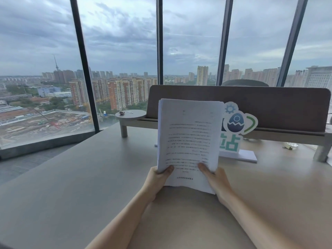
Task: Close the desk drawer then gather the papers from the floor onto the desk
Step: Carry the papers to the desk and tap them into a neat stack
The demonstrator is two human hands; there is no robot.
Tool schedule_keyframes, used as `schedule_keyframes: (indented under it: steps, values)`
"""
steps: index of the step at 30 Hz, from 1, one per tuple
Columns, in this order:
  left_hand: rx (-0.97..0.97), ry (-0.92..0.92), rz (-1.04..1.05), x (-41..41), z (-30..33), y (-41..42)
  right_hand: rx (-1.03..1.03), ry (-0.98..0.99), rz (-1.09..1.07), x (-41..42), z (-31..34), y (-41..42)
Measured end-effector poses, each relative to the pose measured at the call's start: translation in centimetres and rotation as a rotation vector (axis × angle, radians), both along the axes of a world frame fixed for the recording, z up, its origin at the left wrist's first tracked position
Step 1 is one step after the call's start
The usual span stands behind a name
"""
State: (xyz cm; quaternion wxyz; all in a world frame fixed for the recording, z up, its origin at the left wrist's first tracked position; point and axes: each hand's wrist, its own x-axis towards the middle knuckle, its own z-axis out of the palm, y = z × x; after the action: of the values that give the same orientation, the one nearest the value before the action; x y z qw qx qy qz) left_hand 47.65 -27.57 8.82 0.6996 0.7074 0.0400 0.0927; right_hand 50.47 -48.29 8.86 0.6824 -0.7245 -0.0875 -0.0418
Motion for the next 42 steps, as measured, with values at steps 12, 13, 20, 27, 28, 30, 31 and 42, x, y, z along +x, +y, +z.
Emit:
schedule_keyframes:
  steps: [12,13,20,27,28,30,31,42]
  values:
    - [-0.173,0.145,0.046,-2.5,3.0,9.5,-0.041,0.069,-0.05,2.2,3.0,8.0]
    - [-0.176,0.149,0.073,-2.8,2.8,10.7,-0.088,0.081,-0.033,2.6,3.0,9.2]
    - [-0.155,0.29,0.263,-3.6,1.6,19.5,-0.34,0.226,0.133,5.2,1.8,18.9]
    - [0.28,0.38,0.466,1.0,1.2,26.8,-0.39,0.247,0.15,7.9,0.3,26.3]
    - [0.338,0.383,0.467,1.6,1.2,27.7,-0.396,0.24,0.157,8.3,0.2,27.0]
    - [0.414,0.385,0.449,2.7,1.3,29.3,-0.404,0.233,0.177,9.0,0.1,28.3]
    - [0.451,0.392,0.441,3.2,1.4,30.1,-0.407,0.23,0.181,9.4,0.0,28.9]
    - [0.743,0.508,0.367,8.7,1.1,35.4,-0.424,0.222,0.174,12.4,-1.4,32.3]
